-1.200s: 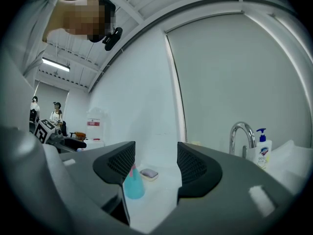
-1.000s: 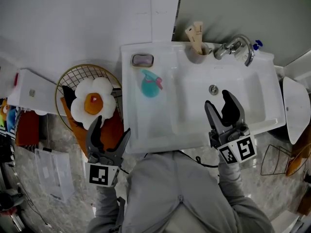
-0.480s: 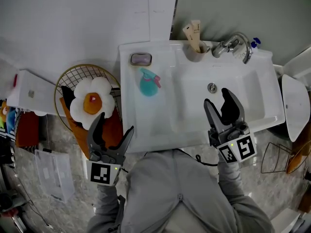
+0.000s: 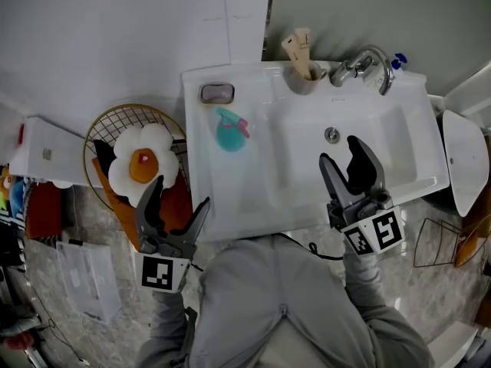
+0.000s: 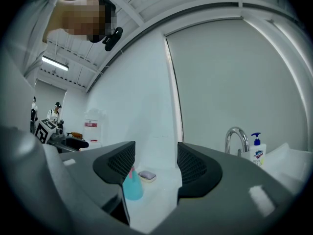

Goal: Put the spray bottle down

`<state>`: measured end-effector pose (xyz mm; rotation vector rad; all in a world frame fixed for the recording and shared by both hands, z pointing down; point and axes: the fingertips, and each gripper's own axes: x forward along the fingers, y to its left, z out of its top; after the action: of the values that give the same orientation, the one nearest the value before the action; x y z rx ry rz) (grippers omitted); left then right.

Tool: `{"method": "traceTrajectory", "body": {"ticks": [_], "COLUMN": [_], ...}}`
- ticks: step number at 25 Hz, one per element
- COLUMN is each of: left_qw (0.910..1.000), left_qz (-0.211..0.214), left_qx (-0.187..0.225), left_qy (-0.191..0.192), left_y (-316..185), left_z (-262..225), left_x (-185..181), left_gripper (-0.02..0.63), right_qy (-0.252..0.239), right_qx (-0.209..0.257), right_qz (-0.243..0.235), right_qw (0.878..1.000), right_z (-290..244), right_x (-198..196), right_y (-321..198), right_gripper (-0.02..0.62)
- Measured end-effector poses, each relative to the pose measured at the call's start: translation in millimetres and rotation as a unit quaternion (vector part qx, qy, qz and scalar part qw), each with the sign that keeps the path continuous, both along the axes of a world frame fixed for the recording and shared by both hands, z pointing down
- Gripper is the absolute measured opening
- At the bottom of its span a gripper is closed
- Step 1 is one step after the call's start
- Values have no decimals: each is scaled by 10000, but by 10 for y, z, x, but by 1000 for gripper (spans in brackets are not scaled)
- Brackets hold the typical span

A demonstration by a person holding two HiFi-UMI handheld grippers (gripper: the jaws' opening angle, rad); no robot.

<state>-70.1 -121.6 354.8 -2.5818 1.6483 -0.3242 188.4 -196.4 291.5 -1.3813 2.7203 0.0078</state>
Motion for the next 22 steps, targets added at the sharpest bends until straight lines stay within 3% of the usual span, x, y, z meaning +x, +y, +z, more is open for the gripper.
{"method": "traceTrajectory", "body": {"ticks": [22], "left_qw": [9997], "left_qz": [226], "left_qx": [51], "left_qy": [-12], "left_y": [16], "left_z": [-9], "left_x": [-4], "left_gripper": [419], "right_qy": [28], "right_qx": [57], "right_qz": [206], "right_qw": [9998], "right_z": [-48], "right_x": [-5], "right_y": [118], "right_gripper": [271]}}
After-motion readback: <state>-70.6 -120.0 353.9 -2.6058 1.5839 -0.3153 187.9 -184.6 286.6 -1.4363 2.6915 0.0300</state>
